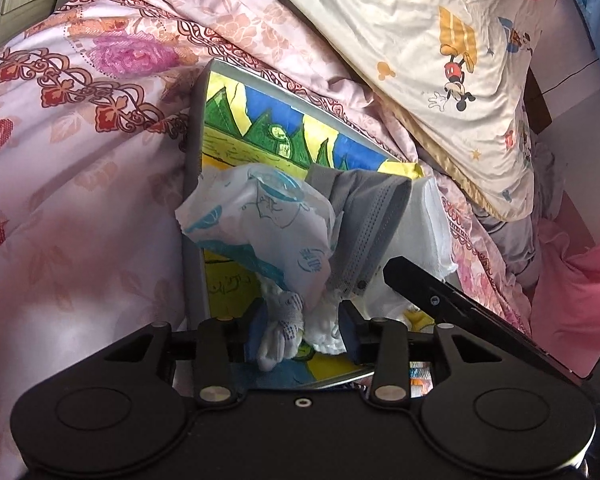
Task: Organize soft objects
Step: 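Open both tools to drop the packet and cloth into the box, then withdraw both tools from the box back over the remaining pile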
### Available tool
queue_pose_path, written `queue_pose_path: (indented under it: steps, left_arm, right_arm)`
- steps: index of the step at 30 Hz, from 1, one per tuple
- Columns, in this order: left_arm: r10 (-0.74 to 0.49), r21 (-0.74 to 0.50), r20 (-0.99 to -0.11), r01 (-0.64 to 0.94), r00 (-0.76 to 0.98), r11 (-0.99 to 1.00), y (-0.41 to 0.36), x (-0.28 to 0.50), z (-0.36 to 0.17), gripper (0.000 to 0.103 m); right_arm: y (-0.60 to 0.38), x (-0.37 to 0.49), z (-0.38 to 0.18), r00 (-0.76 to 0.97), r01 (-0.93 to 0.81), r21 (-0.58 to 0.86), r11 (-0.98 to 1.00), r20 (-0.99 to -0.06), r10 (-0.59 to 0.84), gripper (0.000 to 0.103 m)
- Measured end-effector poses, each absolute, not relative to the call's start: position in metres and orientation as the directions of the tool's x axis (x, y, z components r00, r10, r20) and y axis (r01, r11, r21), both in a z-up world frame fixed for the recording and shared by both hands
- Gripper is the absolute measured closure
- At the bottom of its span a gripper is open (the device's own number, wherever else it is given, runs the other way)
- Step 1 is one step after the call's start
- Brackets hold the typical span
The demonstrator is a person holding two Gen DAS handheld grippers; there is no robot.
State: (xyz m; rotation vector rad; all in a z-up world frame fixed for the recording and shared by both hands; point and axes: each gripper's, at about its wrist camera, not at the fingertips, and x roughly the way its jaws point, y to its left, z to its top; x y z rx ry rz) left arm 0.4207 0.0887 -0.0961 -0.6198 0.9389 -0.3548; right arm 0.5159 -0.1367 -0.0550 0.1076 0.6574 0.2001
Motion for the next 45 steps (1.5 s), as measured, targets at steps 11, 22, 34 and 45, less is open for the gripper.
queue_pose_path:
  steps: [11,22,34,45]
  left_arm:
    - [-0.483,-0.592,-0.658,-0.001,0.578,0.806,0.087,0.405,-0.079,0.046]
    - [-0.427,-0.536,-0.638,0.029,0.64,0.844,0.078,0.373,-0.04,0.033]
    - [-0.365,-0.399,-0.556,0.145,0.747,0.905,0.035,0.314,0.026,0.013]
    - [-0.306,-0.372,-0.485,0.123,0.819,0.92,0.021,0.226,0.051,0.001]
  right_arm:
    - [-0.158,0.496,-0.039,0.793,-0.137,0.165,0.977,-0.572,0.208,0.047]
    - [-0.187,0.462,-0.005,0.83,-0.118,0.174,0.978,-0.523,0.194,0.03]
    - [-0.235,0.395,0.044,0.887,-0.093,0.186,0.978,-0.43,0.166,0.014]
    - [-0.27,0.316,0.077,0.923,-0.101,0.191,0.976,-0.348,0.163,0.001]
